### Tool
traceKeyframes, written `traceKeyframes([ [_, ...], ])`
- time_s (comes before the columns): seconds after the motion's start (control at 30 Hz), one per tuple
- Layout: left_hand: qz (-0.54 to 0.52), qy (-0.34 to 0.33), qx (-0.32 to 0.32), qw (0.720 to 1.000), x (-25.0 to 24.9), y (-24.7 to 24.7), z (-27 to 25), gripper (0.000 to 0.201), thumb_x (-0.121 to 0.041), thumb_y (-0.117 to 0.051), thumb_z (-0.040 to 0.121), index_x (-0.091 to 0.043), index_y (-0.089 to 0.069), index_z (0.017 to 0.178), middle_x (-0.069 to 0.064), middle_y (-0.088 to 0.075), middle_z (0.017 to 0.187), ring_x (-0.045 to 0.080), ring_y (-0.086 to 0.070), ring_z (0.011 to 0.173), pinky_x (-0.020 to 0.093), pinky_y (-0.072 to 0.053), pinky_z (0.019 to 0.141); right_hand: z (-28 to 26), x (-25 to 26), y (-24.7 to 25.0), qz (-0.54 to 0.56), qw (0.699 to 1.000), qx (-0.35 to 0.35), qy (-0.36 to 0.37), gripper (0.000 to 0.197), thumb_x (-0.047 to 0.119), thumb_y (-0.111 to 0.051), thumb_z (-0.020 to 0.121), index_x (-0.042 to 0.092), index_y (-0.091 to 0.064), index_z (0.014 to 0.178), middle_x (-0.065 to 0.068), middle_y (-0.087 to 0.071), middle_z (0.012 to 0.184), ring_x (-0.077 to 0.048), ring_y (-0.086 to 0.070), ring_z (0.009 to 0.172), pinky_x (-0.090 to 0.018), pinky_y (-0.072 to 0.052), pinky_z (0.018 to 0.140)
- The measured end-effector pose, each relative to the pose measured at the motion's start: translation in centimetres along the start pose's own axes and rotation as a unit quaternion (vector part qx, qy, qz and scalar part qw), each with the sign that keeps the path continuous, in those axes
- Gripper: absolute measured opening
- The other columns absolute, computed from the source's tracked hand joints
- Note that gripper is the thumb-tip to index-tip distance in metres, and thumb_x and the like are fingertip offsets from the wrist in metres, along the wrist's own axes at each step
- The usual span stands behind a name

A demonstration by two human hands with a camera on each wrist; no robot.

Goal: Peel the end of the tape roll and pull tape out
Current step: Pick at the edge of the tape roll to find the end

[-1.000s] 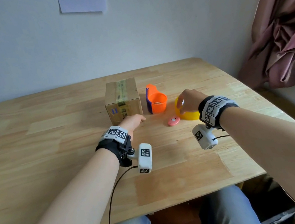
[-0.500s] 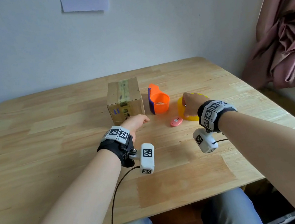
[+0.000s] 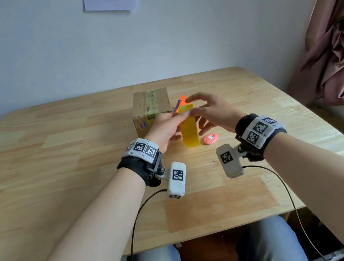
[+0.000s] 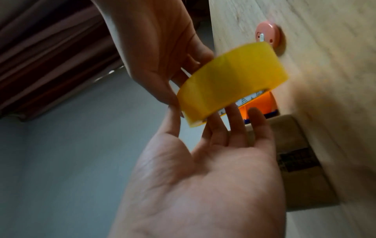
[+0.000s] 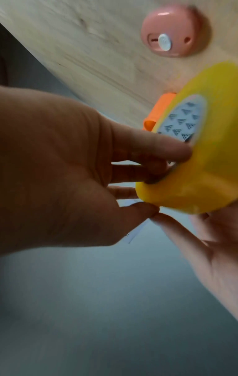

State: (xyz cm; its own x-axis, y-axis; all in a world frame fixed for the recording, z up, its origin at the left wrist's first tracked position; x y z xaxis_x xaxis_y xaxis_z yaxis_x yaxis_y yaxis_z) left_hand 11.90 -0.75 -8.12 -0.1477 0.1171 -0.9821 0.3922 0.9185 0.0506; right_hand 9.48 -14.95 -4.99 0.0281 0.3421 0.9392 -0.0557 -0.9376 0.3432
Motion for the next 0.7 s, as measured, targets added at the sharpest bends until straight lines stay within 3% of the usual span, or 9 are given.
traceKeyframes([
  [0.1,-0.043,0.018,-0.005,0.999,1.9,1.8,-0.8,0.018,-0.020,-0.076,0.087,-0.011,-0.077,0.103,0.016,-0.077,0.106,0.030,-0.073,0.097,0.046,-0.055,0.091,-0.4,-0.1,-2.2,-0.060,0.997,0.042,-0.005,0.041,0.022,-0.063,0.102,0.018,-0.054,0.142,-0.026,-0.074,0.090,-0.028,-0.067,0.062,-0.046,-0.065,0.058],
  [0.27,-0.071,0.024,-0.024,0.997,3.5,4.2,-1.8,0.021,-0.009,-0.075,0.086,-0.006,-0.075,0.108,0.021,-0.074,0.114,0.032,-0.070,0.103,0.048,-0.054,0.094,0.0,0.0,-4.6,-0.199,0.978,0.064,0.004,0.059,0.042,-0.061,0.101,0.021,-0.047,0.154,-0.008,-0.075,0.097,-0.028,-0.072,0.072,-0.052,-0.066,0.064],
  [0.33,-0.079,0.027,-0.027,0.996,3.8,4.8,-1.9,0.022,-0.007,-0.074,0.086,-0.006,-0.074,0.108,0.021,-0.073,0.114,0.032,-0.070,0.101,0.049,-0.054,0.093,0.2,0.8,-4.9,-0.224,0.973,0.043,0.029,0.057,0.044,-0.066,0.097,0.020,-0.056,0.148,-0.005,-0.074,0.099,-0.028,-0.074,0.072,-0.049,-0.066,0.061],
  [0.47,-0.096,0.031,-0.035,0.994,4.1,5.6,-1.8,0.023,-0.011,-0.076,0.086,-0.007,-0.073,0.108,0.016,-0.074,0.105,0.029,-0.070,0.091,0.040,-0.057,0.079,0.4,2.7,-5.3,-0.264,0.959,0.010,0.099,0.037,0.037,-0.073,0.095,0.020,-0.073,0.127,-0.002,-0.073,0.102,-0.028,-0.073,0.065,-0.040,-0.062,0.050],
  [0.57,-0.116,0.037,-0.044,0.992,4.3,5.8,-1.4,0.028,-0.014,-0.078,0.084,-0.006,-0.072,0.109,0.017,-0.074,0.106,0.030,-0.069,0.094,0.047,-0.056,0.088,0.4,3.6,-5.6,-0.270,0.950,-0.004,0.158,0.019,0.028,-0.075,0.093,0.019,-0.082,0.109,-0.002,-0.066,0.106,-0.024,-0.071,0.070,-0.026,-0.057,0.047],
  [0.6,-0.122,0.039,-0.046,0.991,4.3,5.9,-1.3,0.026,-0.014,-0.079,0.083,-0.007,-0.073,0.107,0.016,-0.074,0.105,0.030,-0.069,0.093,0.049,-0.055,0.091,0.4,3.8,-5.7,-0.275,0.945,-0.003,0.177,0.015,0.025,-0.076,0.093,0.018,-0.083,0.103,-0.002,-0.064,0.107,-0.022,-0.069,0.074,-0.021,-0.054,0.051],
  [0.7,-0.131,0.043,-0.045,0.989,4.5,6.0,-1.2,0.023,-0.015,-0.079,0.083,-0.008,-0.073,0.104,0.013,-0.076,0.100,0.029,-0.070,0.093,0.047,-0.055,0.091,0.0,4.3,-6.0,-0.278,0.937,0.010,0.209,0.014,0.022,-0.073,0.094,0.014,-0.083,0.099,-0.004,-0.068,0.119,-0.019,-0.067,0.083,-0.025,-0.052,0.071],
])
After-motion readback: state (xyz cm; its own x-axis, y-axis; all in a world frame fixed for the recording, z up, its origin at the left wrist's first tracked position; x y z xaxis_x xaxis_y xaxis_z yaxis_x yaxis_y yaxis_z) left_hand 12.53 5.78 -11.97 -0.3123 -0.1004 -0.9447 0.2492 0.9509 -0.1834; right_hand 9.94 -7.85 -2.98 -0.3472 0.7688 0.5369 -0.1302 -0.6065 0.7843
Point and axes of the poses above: each hand's wrist, its own z-axis towards the middle knuckle, its own y-axis out of the back of the hand, x = y × z, the point moved 9 cm from there along z, towards the middle knuckle
